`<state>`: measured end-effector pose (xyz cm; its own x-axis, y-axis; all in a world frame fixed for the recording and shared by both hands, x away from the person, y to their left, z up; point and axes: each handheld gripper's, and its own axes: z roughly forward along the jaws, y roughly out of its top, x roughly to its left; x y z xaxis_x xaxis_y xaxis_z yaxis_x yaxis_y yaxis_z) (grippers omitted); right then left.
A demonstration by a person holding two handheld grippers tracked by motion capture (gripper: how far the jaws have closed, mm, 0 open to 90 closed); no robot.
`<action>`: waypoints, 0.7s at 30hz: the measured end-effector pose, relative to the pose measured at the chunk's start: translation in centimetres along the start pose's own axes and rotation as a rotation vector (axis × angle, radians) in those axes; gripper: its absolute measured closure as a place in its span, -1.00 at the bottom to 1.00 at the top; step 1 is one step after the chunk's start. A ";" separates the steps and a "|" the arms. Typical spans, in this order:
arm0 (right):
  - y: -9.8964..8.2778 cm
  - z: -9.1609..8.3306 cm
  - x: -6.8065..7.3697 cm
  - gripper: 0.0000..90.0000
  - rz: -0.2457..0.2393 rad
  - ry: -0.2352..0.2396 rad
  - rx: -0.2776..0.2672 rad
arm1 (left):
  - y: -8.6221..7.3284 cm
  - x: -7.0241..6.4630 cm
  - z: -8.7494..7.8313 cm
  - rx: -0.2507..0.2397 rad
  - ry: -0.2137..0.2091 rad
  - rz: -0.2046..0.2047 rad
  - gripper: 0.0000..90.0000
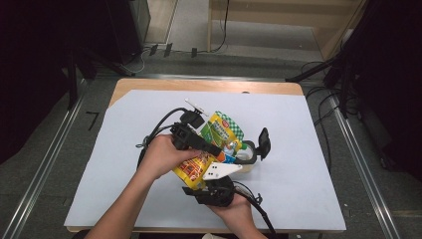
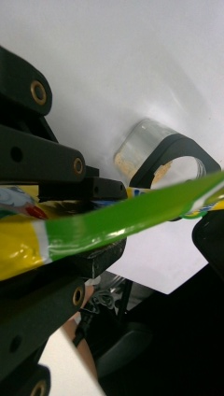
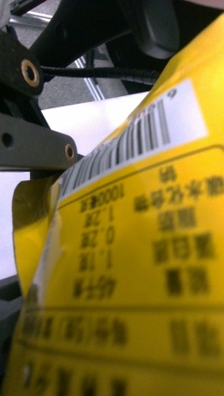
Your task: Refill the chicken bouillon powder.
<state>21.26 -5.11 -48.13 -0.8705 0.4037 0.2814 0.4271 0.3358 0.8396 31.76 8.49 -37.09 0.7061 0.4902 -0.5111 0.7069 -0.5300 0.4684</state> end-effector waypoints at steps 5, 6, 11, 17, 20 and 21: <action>0.1 -0.2 0.2 0.53 -0.007 0.007 -0.010 | -0.3 -0.2 -0.3 0.009 0.004 0.031 0.61; 0.1 -0.2 0.2 0.53 -0.007 0.007 -0.010 | -0.3 -0.3 -0.3 0.009 0.009 0.039 0.61; 0.1 -0.2 0.2 0.54 -0.005 0.012 -0.008 | -0.5 -0.6 -0.4 0.025 0.027 0.052 0.54; 0.2 -0.3 0.1 0.53 0.015 0.020 -0.010 | -0.2 -0.3 -0.2 0.011 0.020 0.044 0.58; 0.2 -0.3 0.0 0.53 0.026 0.045 -0.015 | 0.0 -0.2 0.0 0.014 0.026 0.013 0.62; 0.2 -0.2 0.1 0.53 0.023 0.055 -0.014 | 0.2 -0.1 0.2 0.011 0.028 0.003 0.67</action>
<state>21.24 -5.18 -47.81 -0.8725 0.3641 0.3258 0.4444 0.3144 0.8389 31.76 8.23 -37.05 0.7090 0.5079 -0.4892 0.7046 -0.5388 0.4618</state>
